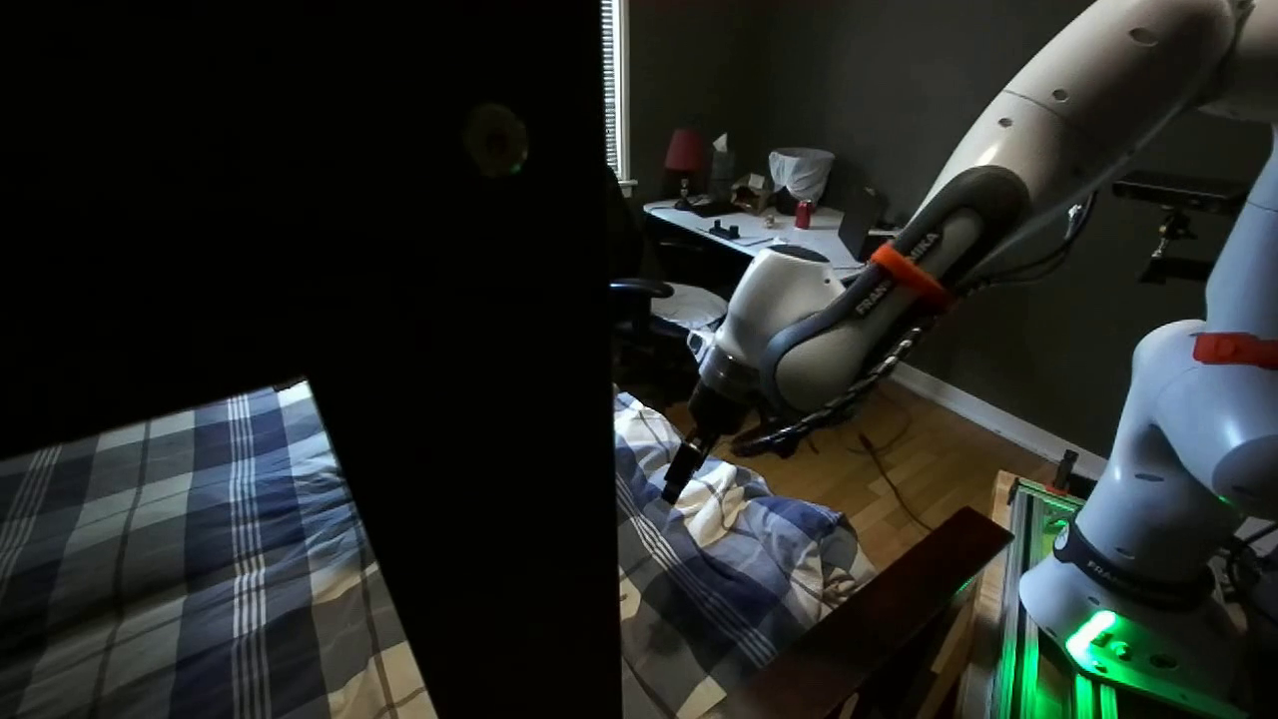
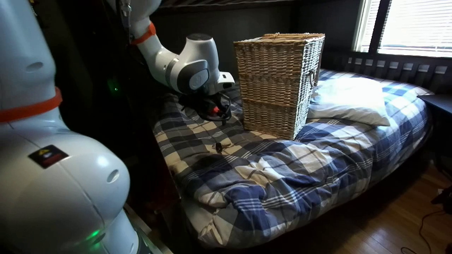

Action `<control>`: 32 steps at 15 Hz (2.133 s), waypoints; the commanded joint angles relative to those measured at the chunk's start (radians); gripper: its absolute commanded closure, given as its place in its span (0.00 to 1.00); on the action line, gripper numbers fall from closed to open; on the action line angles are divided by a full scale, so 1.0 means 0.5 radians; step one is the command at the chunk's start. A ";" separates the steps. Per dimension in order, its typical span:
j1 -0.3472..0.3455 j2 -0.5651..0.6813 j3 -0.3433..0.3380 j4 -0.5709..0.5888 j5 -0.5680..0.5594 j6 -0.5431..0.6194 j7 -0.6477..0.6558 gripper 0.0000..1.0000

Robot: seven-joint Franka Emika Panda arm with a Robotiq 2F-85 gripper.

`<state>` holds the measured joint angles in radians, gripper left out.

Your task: Remove the keys from blanket and put them on the headboard.

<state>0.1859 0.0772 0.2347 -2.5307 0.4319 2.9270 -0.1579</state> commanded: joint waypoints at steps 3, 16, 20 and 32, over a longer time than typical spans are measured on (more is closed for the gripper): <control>-0.293 0.518 0.449 0.397 0.801 0.108 -0.828 0.00; -0.396 0.949 0.399 0.567 0.742 0.083 -1.139 0.00; -0.367 1.022 0.359 0.648 0.701 0.084 -1.129 0.00; -0.391 1.461 0.385 1.109 0.243 0.101 -1.079 0.45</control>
<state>0.0178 0.7237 0.3961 -2.0469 0.6678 2.9674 -0.7438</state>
